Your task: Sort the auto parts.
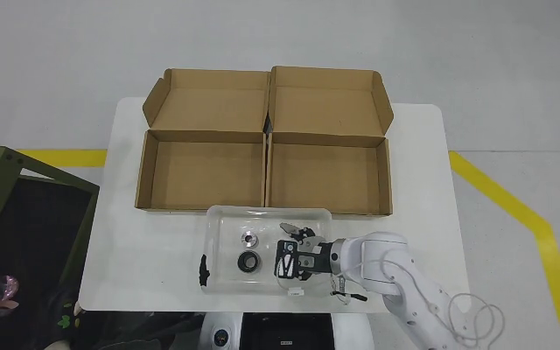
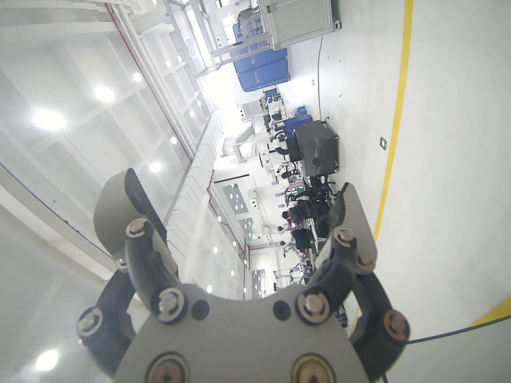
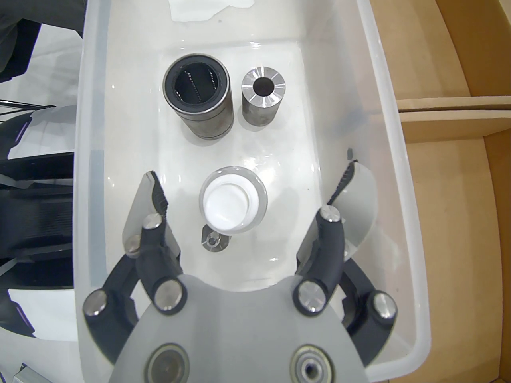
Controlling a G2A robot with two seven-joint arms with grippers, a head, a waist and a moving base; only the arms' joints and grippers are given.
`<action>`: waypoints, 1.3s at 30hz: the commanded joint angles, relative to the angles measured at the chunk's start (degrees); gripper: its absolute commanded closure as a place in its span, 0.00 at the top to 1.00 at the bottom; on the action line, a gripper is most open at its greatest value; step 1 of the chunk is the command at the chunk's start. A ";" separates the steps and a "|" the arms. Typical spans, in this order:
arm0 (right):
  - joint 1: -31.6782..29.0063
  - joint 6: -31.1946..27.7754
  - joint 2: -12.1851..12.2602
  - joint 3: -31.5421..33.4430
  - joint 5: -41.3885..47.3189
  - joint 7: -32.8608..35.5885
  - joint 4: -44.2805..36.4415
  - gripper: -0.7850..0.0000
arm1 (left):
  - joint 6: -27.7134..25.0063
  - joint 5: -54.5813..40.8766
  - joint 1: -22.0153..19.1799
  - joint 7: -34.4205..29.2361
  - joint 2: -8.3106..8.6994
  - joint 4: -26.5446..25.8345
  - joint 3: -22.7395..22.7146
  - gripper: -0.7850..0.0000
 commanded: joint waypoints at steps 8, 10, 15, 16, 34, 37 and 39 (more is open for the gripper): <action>0.92 -0.07 0.33 -0.90 0.90 0.58 0.21 0.00 | 0.00 0.00 0.00 0.00 0.00 0.00 0.00 1.00; 1.00 -0.24 0.45 -0.88 1.16 0.25 -0.30 0.00 | 0.00 0.00 0.00 0.00 0.00 0.00 0.00 1.00; 0.95 -1.63 0.85 -0.46 2.00 -1.29 -2.46 0.00 | 0.00 0.00 0.00 0.00 0.00 0.00 0.00 1.00; 0.93 -1.86 0.94 -0.30 2.05 -1.73 -3.06 0.00 | 0.00 0.00 0.00 0.00 0.00 0.00 0.00 1.00; 3.23 -1.28 1.88 2.48 3.71 -8.87 -8.29 0.00 | 0.00 0.00 0.00 0.00 0.00 0.00 0.00 1.00; 4.43 -0.33 1.82 2.78 5.09 -10.53 -7.96 0.00 | 0.00 0.00 0.00 0.00 0.00 0.00 0.00 1.00; 5.30 -0.18 1.75 2.85 6.18 -12.55 -7.43 0.00 | 0.00 0.00 0.00 0.00 0.00 0.00 0.00 1.00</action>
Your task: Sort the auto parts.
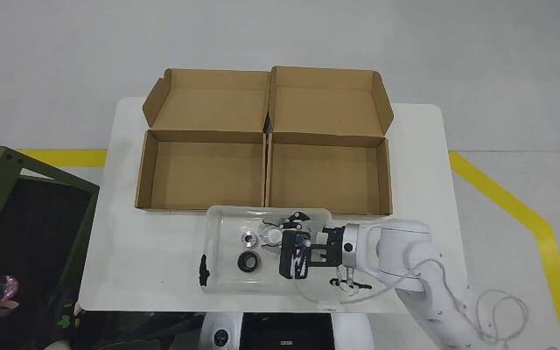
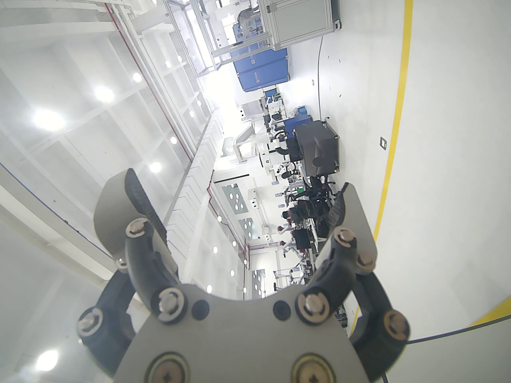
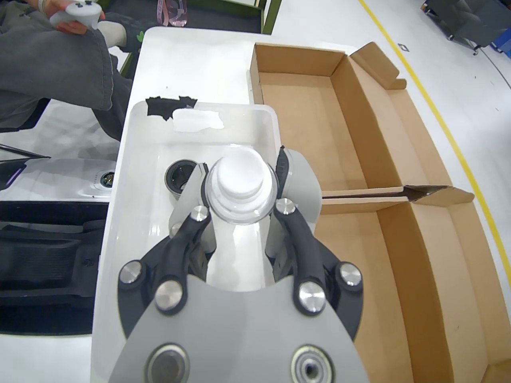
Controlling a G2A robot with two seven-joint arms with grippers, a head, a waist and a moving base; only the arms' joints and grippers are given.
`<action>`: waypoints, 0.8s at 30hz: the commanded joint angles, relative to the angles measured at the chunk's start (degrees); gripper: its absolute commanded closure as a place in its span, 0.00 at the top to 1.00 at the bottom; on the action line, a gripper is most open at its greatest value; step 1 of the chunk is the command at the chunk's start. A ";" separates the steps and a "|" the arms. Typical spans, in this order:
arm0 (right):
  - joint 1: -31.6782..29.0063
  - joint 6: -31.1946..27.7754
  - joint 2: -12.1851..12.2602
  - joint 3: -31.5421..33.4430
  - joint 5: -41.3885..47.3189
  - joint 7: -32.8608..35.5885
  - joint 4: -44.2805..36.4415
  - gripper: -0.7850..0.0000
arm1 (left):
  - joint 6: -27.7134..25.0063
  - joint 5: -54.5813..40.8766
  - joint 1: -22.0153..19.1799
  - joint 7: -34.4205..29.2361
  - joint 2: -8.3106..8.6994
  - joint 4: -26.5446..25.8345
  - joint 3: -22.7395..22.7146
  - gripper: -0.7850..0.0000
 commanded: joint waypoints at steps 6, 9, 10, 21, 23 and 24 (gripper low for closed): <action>2.58 0.15 -0.28 0.02 4.76 -6.77 4.13 0.00 | 0.00 0.00 0.00 0.00 0.00 0.00 0.00 1.00; 3.94 0.64 -0.44 0.22 6.97 -9.07 6.14 0.00 | 0.00 0.00 0.00 0.00 0.00 0.00 0.00 1.00; 4.37 0.83 -0.49 0.25 7.60 -9.64 6.71 0.00 | 0.00 0.00 0.00 0.00 0.00 0.00 0.00 1.00; 8.55 3.54 -0.82 2.04 14.30 -13.42 11.95 0.00 | 0.00 0.00 0.00 0.00 0.00 0.00 0.00 1.00; 8.82 3.61 -0.83 1.94 14.44 -13.38 12.29 0.00 | 0.00 0.00 0.00 0.00 0.00 0.00 0.00 1.00; 8.87 3.67 -0.85 1.74 14.48 -13.46 12.39 0.00 | 0.00 0.00 0.00 0.00 0.00 0.00 0.00 1.00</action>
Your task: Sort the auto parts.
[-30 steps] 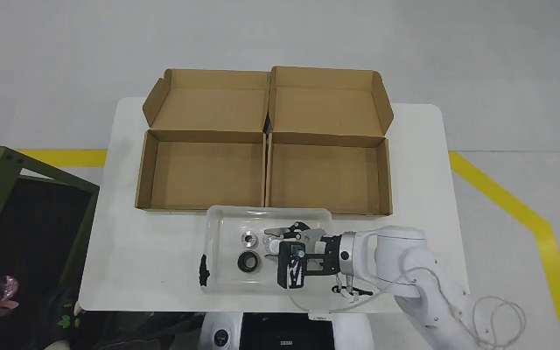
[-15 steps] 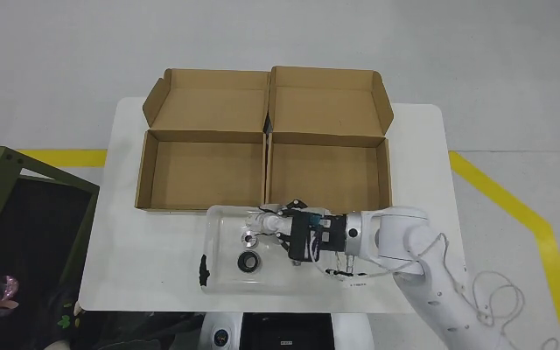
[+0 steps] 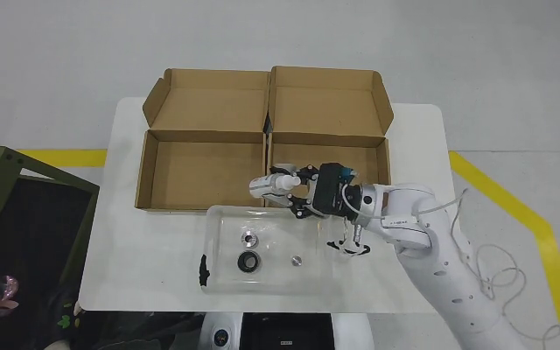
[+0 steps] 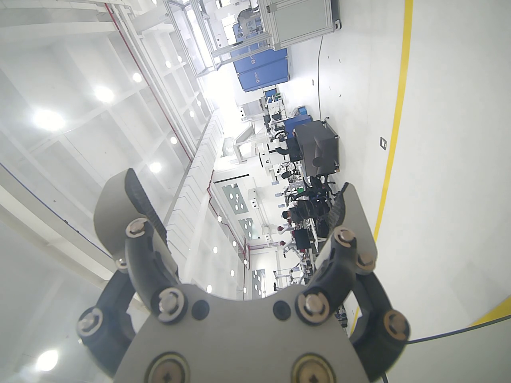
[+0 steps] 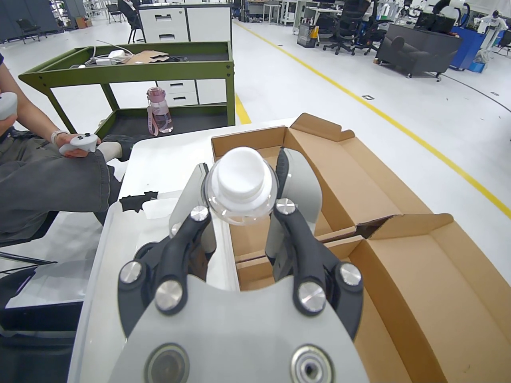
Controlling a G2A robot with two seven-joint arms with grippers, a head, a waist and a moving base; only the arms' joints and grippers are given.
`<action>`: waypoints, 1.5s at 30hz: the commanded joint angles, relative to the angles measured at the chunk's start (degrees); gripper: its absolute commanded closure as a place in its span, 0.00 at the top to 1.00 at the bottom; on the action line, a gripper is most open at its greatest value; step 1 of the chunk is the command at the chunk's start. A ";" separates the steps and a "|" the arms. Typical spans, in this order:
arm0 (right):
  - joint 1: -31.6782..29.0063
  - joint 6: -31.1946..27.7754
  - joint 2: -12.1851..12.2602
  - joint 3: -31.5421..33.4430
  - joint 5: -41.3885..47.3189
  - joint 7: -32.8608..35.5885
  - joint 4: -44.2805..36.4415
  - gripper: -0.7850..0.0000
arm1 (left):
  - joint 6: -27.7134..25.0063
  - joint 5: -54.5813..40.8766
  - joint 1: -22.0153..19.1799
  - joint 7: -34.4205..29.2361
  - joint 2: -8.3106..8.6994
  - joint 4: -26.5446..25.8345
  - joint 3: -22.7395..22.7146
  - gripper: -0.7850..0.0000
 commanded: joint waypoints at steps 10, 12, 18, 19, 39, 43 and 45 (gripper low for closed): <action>3.04 3.54 -0.68 -1.28 2.20 -1.84 5.26 0.00 | 0.00 0.00 0.00 0.00 0.00 0.00 0.00 1.00; 4.03 4.30 -0.84 -1.48 2.72 -1.85 6.96 0.00 | 0.00 0.00 0.00 0.00 0.00 0.00 0.00 1.00; 6.52 7.90 -1.32 -2.12 2.41 -0.78 11.77 0.00 | 0.00 0.00 0.00 0.00 0.00 0.00 0.00 1.00; 6.89 8.62 -1.40 -2.23 2.17 -0.55 12.49 0.00 | 0.00 0.00 0.00 0.00 0.00 0.00 0.00 1.00; 11.23 19.40 -3.29 -7.71 -4.38 5.87 20.34 0.00 | 0.00 0.00 0.00 0.00 0.00 0.00 0.00 1.00; 12.45 21.05 -3.79 -8.85 -5.31 7.08 22.52 0.00 | 0.00 0.00 0.00 0.00 0.00 0.00 0.00 1.00; 13.09 21.93 -4.08 -9.46 -5.73 7.78 23.68 0.00 | 0.00 0.00 0.00 0.00 0.00 0.00 0.00 1.00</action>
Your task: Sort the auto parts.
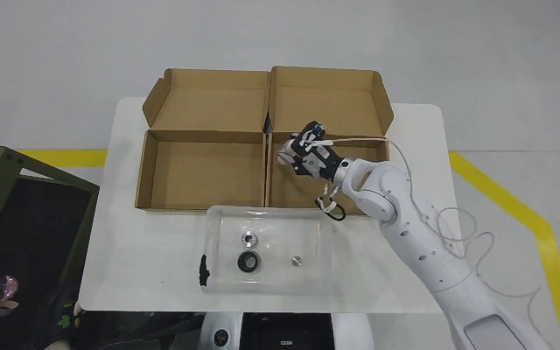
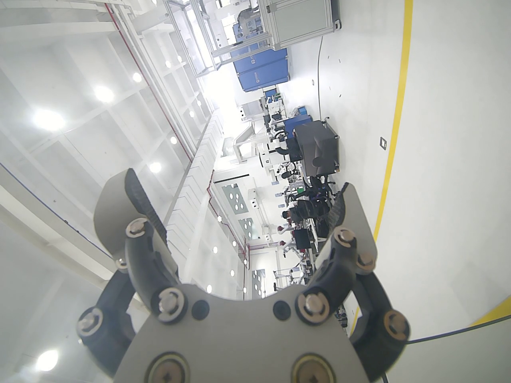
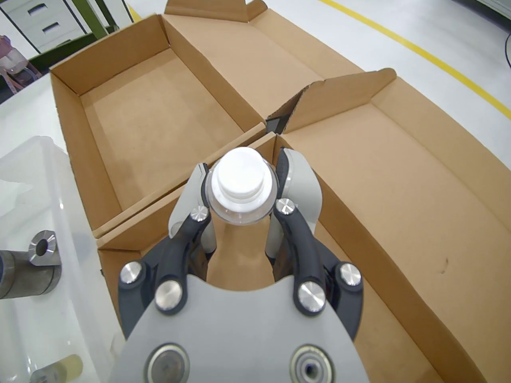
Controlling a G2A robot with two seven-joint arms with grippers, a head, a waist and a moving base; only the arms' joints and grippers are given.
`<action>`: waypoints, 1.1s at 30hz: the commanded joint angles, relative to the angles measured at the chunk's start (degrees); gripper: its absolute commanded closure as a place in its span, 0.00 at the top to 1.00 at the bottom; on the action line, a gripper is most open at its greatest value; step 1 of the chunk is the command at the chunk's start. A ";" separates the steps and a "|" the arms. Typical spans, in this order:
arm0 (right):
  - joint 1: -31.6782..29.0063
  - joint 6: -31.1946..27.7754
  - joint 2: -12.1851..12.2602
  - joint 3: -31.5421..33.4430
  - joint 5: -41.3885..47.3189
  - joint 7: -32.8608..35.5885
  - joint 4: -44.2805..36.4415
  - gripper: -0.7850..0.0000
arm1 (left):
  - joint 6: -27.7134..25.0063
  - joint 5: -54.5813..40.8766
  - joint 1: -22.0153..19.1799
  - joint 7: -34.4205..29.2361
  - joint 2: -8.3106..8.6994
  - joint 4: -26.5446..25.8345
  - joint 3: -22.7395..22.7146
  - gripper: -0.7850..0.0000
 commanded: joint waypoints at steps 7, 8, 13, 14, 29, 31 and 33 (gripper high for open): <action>2.18 0.79 -1.12 -2.28 -0.34 0.41 4.44 0.00 | 0.00 0.00 0.00 0.00 0.00 0.00 0.00 1.00; 2.43 1.03 -1.23 -2.49 -0.74 0.63 4.70 0.00 | 0.00 0.00 0.00 0.00 0.00 0.00 0.00 1.00; 3.09 2.32 -1.72 -3.49 -2.36 1.90 5.37 0.29 | 0.00 0.00 0.00 0.00 0.00 0.00 0.00 1.00; 3.09 2.50 -1.80 -3.60 -2.49 1.92 5.42 0.33 | 0.00 0.00 0.00 0.00 0.00 0.00 0.00 1.00; -0.24 0.95 -1.29 0.22 -1.66 2.33 -2.71 1.00 | 0.00 0.00 0.00 0.00 0.00 0.00 0.00 1.00; -1.62 0.24 -0.84 1.48 -2.26 3.52 -6.21 1.00 | 0.00 0.00 0.00 0.00 0.00 0.00 0.00 1.00; -3.24 -0.96 -0.36 2.71 -2.33 5.40 -9.96 1.00 | 0.00 0.00 0.00 0.00 0.00 0.00 0.00 1.00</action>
